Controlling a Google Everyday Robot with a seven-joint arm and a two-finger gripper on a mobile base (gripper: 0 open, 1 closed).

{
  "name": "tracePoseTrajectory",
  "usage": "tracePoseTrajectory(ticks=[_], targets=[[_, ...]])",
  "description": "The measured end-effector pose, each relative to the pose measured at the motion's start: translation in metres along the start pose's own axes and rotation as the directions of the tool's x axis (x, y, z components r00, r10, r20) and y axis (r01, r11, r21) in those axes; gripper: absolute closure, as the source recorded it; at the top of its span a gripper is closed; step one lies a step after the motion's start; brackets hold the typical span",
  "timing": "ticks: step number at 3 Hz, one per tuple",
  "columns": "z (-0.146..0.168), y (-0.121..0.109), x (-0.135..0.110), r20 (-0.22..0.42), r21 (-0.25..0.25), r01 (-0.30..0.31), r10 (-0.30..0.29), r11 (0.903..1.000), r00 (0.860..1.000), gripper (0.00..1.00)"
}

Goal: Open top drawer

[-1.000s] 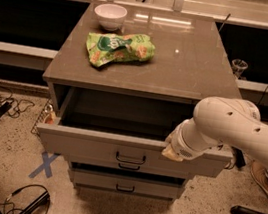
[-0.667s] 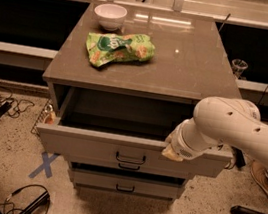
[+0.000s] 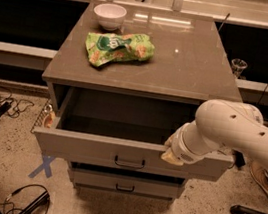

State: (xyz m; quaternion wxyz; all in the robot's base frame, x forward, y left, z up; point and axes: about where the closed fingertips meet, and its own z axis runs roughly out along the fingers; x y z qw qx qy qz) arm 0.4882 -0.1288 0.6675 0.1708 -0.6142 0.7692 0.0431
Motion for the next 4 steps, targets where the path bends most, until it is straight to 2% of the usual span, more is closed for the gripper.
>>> tracePoseTrajectory(ticks=[1, 2, 3, 4], targets=[[-0.0030, -0.0004, -0.0010, 0.000, 0.000, 0.000, 0.000, 1.0000, 1.000, 0.87], [-0.0038, -0.0001, -0.0013, 0.000, 0.001, 0.001, -0.001, 1.0000, 1.000, 0.64], [-0.0047, 0.0002, -0.0017, -0.001, 0.003, 0.003, -0.003, 1.0000, 1.000, 0.58], [-0.0055, 0.0005, -0.0021, -0.001, 0.004, 0.004, -0.004, 1.0000, 1.000, 0.81]])
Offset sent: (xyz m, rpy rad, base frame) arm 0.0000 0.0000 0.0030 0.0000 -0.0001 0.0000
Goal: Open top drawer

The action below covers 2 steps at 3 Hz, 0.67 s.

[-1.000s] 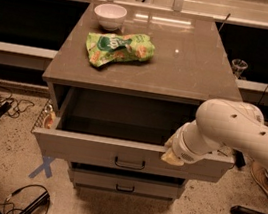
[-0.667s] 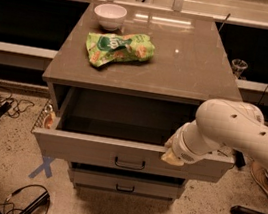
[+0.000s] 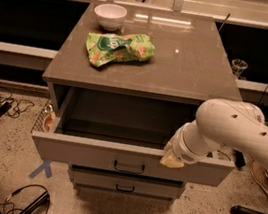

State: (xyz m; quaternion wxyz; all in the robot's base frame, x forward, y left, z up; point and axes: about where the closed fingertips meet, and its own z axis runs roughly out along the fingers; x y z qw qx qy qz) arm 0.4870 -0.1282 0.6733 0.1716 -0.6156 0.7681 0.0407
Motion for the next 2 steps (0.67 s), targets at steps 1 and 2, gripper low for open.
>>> tracePoseTrajectory(ticks=[1, 2], targets=[[-0.003, 0.017, 0.003, -0.009, -0.022, -0.027, 0.026, 0.9994, 1.000, 1.00], [-0.009, 0.051, 0.010, -0.027, -0.083, -0.081, 0.079, 0.9932, 0.996, 1.00]])
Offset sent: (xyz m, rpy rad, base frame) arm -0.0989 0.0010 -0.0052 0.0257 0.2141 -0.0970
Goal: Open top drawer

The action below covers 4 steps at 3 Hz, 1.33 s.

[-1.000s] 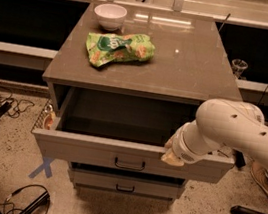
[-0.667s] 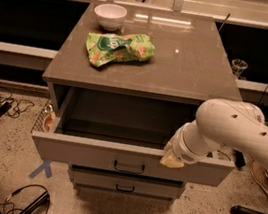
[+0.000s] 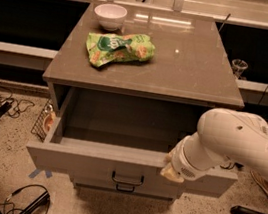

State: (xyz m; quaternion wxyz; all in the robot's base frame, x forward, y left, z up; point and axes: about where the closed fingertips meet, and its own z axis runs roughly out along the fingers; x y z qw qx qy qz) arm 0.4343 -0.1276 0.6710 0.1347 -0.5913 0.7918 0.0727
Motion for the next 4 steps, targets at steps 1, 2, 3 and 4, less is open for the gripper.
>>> tracePoseTrajectory(ticks=[1, 2, 3, 4], targets=[[-0.002, 0.011, 0.003, -0.003, -0.023, -0.013, 0.013, 0.9997, 1.000, 1.00], [-0.004, 0.013, 0.002, -0.002, -0.033, -0.011, 0.011, 0.9994, 1.000, 1.00], [-0.009, 0.045, 0.004, 0.011, -0.145, 0.017, -0.016, 0.9893, 1.000, 1.00], [-0.009, 0.046, 0.003, 0.013, -0.151, 0.023, -0.022, 0.9883, 1.000, 1.00]])
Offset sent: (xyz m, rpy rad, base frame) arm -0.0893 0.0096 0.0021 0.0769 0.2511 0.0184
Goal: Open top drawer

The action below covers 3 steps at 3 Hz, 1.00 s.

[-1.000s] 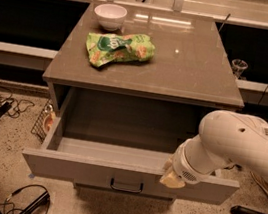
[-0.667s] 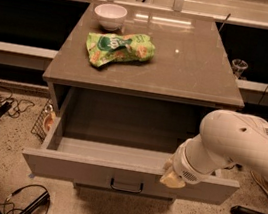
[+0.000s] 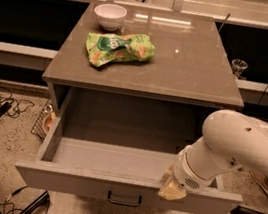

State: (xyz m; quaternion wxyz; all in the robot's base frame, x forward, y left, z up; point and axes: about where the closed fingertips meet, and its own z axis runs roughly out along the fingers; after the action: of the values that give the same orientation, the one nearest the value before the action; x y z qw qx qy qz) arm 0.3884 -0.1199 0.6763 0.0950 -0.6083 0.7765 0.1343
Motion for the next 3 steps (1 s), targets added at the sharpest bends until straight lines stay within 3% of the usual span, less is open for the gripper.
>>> tracePoseTrajectory(ticks=[1, 2, 3], targets=[[0.002, 0.023, -0.008, 0.026, -0.100, 0.107, -0.105, 0.9892, 0.994, 1.00], [0.002, 0.023, -0.008, 0.026, -0.100, 0.107, -0.105, 0.9892, 0.994, 1.00], [0.001, 0.048, -0.006, 0.053, -0.177, 0.164, -0.157, 0.9705, 0.986, 1.00]])
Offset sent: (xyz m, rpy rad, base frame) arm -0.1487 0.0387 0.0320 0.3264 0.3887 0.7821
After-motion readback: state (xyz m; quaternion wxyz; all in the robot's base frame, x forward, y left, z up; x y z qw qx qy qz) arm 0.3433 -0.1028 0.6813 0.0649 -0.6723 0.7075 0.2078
